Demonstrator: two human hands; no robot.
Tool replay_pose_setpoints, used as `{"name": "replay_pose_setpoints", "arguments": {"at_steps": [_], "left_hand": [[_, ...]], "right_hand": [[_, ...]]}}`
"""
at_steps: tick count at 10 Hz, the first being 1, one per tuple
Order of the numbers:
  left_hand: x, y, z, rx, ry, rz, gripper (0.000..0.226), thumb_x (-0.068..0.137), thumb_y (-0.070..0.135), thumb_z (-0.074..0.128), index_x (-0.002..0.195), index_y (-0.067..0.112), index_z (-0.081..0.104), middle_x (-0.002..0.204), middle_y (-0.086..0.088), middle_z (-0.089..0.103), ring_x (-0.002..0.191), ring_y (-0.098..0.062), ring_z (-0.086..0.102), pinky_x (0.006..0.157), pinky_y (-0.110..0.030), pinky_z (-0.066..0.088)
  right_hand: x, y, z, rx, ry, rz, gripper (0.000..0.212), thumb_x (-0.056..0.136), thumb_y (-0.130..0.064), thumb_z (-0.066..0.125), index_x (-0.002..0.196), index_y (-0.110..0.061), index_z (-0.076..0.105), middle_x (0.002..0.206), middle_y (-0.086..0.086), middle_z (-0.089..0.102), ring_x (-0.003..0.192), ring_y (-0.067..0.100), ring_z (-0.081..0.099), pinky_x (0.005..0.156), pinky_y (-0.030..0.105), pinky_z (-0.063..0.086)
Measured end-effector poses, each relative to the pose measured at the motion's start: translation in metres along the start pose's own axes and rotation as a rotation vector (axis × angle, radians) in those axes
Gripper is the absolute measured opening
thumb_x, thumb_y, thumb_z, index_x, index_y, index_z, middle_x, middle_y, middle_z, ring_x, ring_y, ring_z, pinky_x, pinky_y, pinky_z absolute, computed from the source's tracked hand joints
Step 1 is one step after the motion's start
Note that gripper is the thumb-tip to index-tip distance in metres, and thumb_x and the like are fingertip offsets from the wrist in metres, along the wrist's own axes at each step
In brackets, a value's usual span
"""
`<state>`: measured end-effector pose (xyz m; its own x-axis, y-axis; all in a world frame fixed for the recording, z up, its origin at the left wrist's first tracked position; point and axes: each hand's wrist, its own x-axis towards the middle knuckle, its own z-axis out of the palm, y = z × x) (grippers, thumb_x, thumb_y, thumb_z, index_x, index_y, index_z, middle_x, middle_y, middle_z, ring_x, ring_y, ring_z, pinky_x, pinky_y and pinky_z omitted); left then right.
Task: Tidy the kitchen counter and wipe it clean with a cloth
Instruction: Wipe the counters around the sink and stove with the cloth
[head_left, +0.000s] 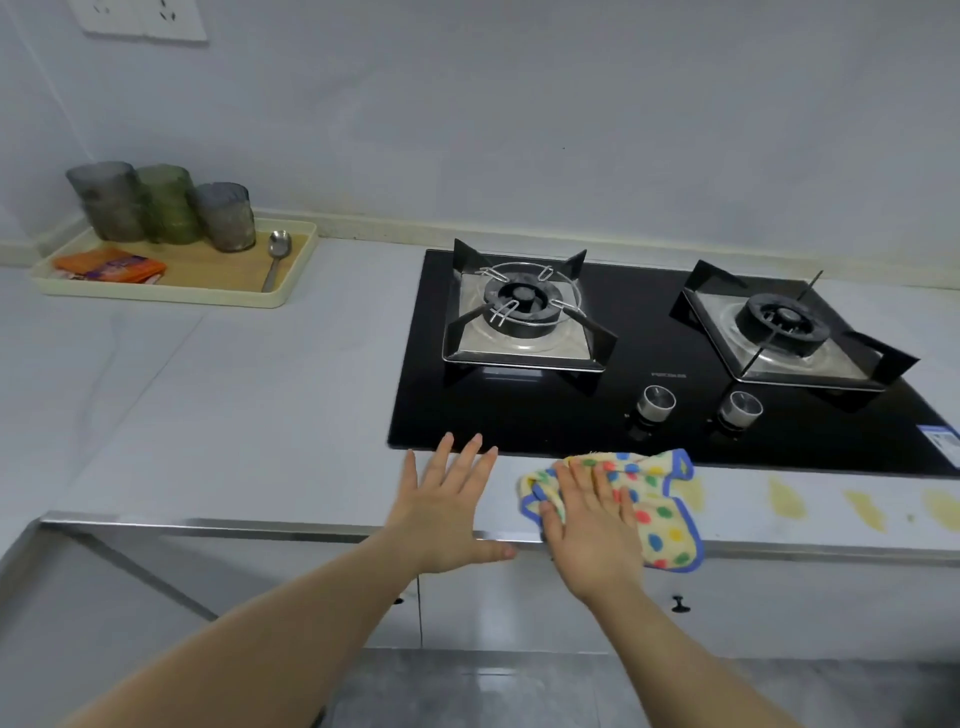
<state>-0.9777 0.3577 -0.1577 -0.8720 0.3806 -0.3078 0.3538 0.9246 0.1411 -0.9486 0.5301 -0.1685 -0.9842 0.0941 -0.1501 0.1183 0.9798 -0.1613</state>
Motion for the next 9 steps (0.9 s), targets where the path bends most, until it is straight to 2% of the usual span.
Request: {"name": "replay_pose_setpoints", "arguments": {"at_steps": [1, 2, 3, 4, 5, 6, 7, 8, 9], "left_hand": [[0.011, 0.012, 0.008, 0.049, -0.025, -0.08, 0.115, 0.073, 0.078, 0.046, 0.147, 0.023, -0.022, 0.154, 0.0, -0.029, 0.141, -0.03, -0.028, 0.112, -0.059, -0.009], [0.014, 0.016, 0.012, 0.1, -0.019, -0.129, 0.115, 0.073, 0.078, 0.048, 0.146, 0.023, -0.022, 0.155, 0.0, -0.028, 0.141, -0.03, -0.028, 0.112, -0.06, -0.007], [0.014, 0.022, 0.008, 0.056, -0.009, -0.179, 0.117, 0.073, 0.073, 0.055, 0.147, 0.023, -0.021, 0.156, 0.003, -0.022, 0.143, -0.028, -0.024, 0.112, -0.06, -0.005], [0.017, 0.03, 0.001, 0.054, -0.052, -0.212, 0.121, 0.071, 0.068, 0.062, 0.146, 0.025, -0.022, 0.157, 0.003, -0.021, 0.143, -0.031, -0.022, 0.11, -0.064, -0.002], [0.018, 0.035, 0.003, 0.092, -0.09, -0.233, 0.121, 0.072, 0.068, 0.061, 0.145, 0.024, -0.026, 0.155, -0.001, -0.027, 0.141, -0.034, -0.026, 0.108, -0.068, -0.001], [0.02, 0.034, 0.007, 0.111, -0.077, -0.238, 0.117, 0.074, 0.073, 0.054, 0.145, 0.024, -0.026, 0.154, -0.002, -0.028, 0.14, -0.034, -0.027, 0.107, -0.068, -0.001], [0.02, 0.033, 0.005, 0.105, -0.081, -0.224, 0.116, 0.075, 0.071, 0.054, 0.145, 0.023, -0.025, 0.154, -0.002, -0.028, 0.14, -0.034, -0.027, 0.107, -0.068, 0.0], [0.02, 0.033, 0.005, 0.091, -0.092, -0.222, 0.119, 0.074, 0.067, 0.059, 0.145, 0.023, -0.026, 0.153, -0.001, -0.031, 0.14, -0.034, -0.029, 0.107, -0.069, -0.002], [0.019, 0.033, 0.006, 0.097, -0.079, -0.224, 0.12, 0.074, 0.067, 0.06, 0.145, 0.024, -0.026, 0.153, -0.001, -0.031, 0.14, -0.033, -0.029, 0.106, -0.069, -0.003]], "right_hand": [[0.001, -0.017, 0.004, 0.015, 0.0, -0.048, 0.104, 0.061, -0.063, -0.038, 0.151, -0.024, -0.003, 0.16, -0.001, -0.006, 0.147, 0.021, -0.012, 0.115, 0.036, -0.012], [0.005, -0.01, 0.004, 0.005, -0.053, -0.177, 0.127, 0.04, -0.062, -0.051, 0.151, -0.024, -0.003, 0.16, -0.003, -0.007, 0.147, 0.019, -0.012, 0.108, 0.033, -0.018], [0.004, 0.021, -0.006, 0.007, -0.065, -0.243, 0.114, 0.05, -0.063, -0.041, 0.151, -0.028, -0.003, 0.159, -0.007, -0.008, 0.146, 0.014, -0.013, 0.109, 0.031, -0.017], [0.004, 0.046, -0.01, -0.02, -0.035, -0.164, 0.106, 0.057, -0.068, -0.034, 0.151, -0.029, -0.003, 0.16, -0.007, -0.006, 0.147, 0.015, -0.012, 0.113, 0.032, -0.015], [0.006, 0.023, 0.001, -0.018, -0.017, -0.048, 0.099, 0.065, -0.055, -0.027, 0.152, -0.023, 0.008, 0.16, 0.001, 0.004, 0.148, 0.024, 0.0, 0.115, 0.038, -0.005], [0.008, -0.01, 0.008, -0.023, -0.001, -0.121, 0.095, 0.083, -0.054, -0.025, 0.143, -0.019, 0.039, 0.151, 0.008, 0.035, 0.14, 0.03, 0.032, 0.112, 0.046, 0.014], [0.008, 0.006, 0.007, -0.002, -0.065, -0.277, 0.112, 0.055, -0.062, -0.041, 0.151, -0.023, -0.001, 0.16, 0.0, -0.004, 0.148, 0.021, -0.007, 0.108, 0.035, -0.015], [0.009, 0.054, -0.006, -0.051, -0.047, -0.198, 0.125, 0.041, -0.065, -0.051, 0.151, -0.028, -0.004, 0.16, -0.007, -0.006, 0.147, 0.015, -0.012, 0.111, 0.03, -0.015], [0.005, 0.065, -0.013, -0.045, -0.034, -0.053, 0.11, 0.053, -0.065, -0.038, 0.151, -0.026, -0.006, 0.16, -0.004, -0.008, 0.147, 0.018, -0.012, 0.117, 0.035, -0.01]]}}
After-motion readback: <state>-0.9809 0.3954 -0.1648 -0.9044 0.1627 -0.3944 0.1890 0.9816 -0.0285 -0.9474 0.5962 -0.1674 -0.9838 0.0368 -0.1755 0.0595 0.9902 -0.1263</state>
